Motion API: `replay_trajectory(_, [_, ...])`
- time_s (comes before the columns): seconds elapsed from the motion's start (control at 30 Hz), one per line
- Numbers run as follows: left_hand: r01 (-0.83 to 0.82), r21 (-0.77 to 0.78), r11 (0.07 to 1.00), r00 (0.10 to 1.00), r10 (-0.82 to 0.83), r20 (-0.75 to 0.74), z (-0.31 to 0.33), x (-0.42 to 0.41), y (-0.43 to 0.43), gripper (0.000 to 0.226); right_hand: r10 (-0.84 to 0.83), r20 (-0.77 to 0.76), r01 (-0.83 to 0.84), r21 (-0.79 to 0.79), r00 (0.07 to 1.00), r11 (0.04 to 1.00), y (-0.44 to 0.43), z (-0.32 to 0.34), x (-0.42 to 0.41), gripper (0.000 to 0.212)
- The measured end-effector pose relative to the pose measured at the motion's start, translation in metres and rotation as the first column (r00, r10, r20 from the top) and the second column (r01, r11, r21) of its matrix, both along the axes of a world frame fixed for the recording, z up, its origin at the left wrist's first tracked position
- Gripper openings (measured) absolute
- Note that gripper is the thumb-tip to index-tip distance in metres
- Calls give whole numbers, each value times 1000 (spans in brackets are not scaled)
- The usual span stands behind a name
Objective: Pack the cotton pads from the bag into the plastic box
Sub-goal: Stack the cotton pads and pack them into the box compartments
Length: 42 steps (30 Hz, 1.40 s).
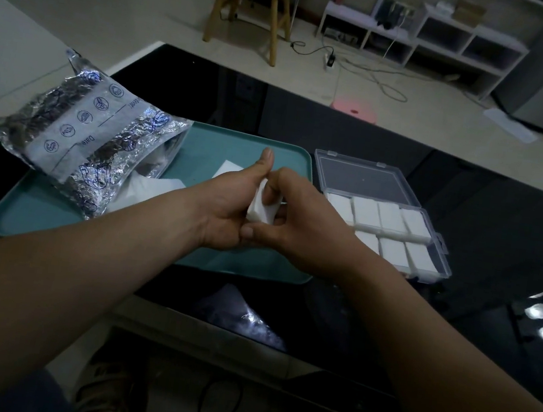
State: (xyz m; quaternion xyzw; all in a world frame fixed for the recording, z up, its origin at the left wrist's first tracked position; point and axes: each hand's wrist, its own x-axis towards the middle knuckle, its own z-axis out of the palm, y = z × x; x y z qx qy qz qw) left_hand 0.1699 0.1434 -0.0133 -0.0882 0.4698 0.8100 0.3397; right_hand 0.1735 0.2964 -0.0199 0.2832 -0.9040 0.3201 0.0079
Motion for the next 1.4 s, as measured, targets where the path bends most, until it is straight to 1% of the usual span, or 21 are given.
replay_trajectory(0.13, [-40,8,999,998,39,38,3,-2,3,69,-47,-18,47,-7,999,999,2,3,2,43])
replay_trajectory(0.17, [-55,17,998,996,54,64,3,-4,3,65,-58,-11,57,-14,998,998,3,4,4,40])
replay_trajectory(0.27, [-96,11,995,989,94,115,6,-5,5,44,-114,38,115,-27,993,993,10,10,14,35])
replay_trajectory(0.33, [-145,-7,989,986,145,79,8,-2,11,34,-206,38,208,-57,978,976,12,13,20,29])
replay_trajectory(0.4, [-198,-13,980,980,199,14,12,2,22,36,-303,28,304,-63,953,951,14,16,23,21])
replay_trajectory(0.47, [-268,16,963,963,269,-27,15,8,34,36,-382,66,386,-50,922,921,19,19,23,16])
replay_trajectory(0.57, [-315,57,947,946,318,-61,19,13,46,23,-453,153,469,-91,879,879,34,23,23,12])
replay_trajectory(0.63, [-313,28,949,943,314,-110,20,14,53,21,-484,213,519,-162,849,839,43,24,26,7])
replay_trajectory(0.73, [-288,-116,951,941,259,-216,20,15,65,24,-515,215,555,-225,830,801,52,24,32,10])
replay_trajectory(0.8, [-254,-203,946,944,197,-264,20,18,74,29,-523,157,546,-218,837,809,55,22,37,9])
replay_trajectory(0.87, [-219,-231,948,944,146,-296,18,21,83,34,-527,118,540,-196,842,819,58,20,38,10])
replay_trajectory(0.93, [-197,-235,952,941,117,-317,18,21,90,33,-525,113,537,-172,844,826,62,21,36,11])
replay_trajectory(1.0, [-215,-275,937,930,111,-349,20,18,95,34,-542,134,559,-198,829,805,71,27,32,11])
replay_trajectory(1.07, [-262,-382,886,894,74,-442,21,12,94,37,-585,185,613,-278,790,740,85,37,25,10])
replay_trajectory(1.1, [-287,-462,839,861,15,-508,19,9,90,36,-604,212,640,-307,768,705,94,40,23,10])
replay_trajectory(1.17, [-334,-644,688,770,-194,-607,12,6,81,30,-633,259,684,-290,729,669,111,39,20,12])
replay_trajectory(1.23, [-347,-784,515,681,-437,-588,2,10,76,26,-632,316,702,-210,708,681,117,30,19,10])
replay_trajectory(1.27, [-354,-822,446,634,-532,-562,-4,13,77,25,-624,343,700,-169,702,694,117,24,18,9])
replay_trajectory(1.33, [-374,-852,366,555,-648,-522,-12,19,79,26,-618,372,689,-89,693,719,111,12,15,8])
replay_trajectory(1.4, [-382,-858,344,527,-681,-508,-15,22,80,25,-609,384,672,-43,694,739,105,6,13,9])
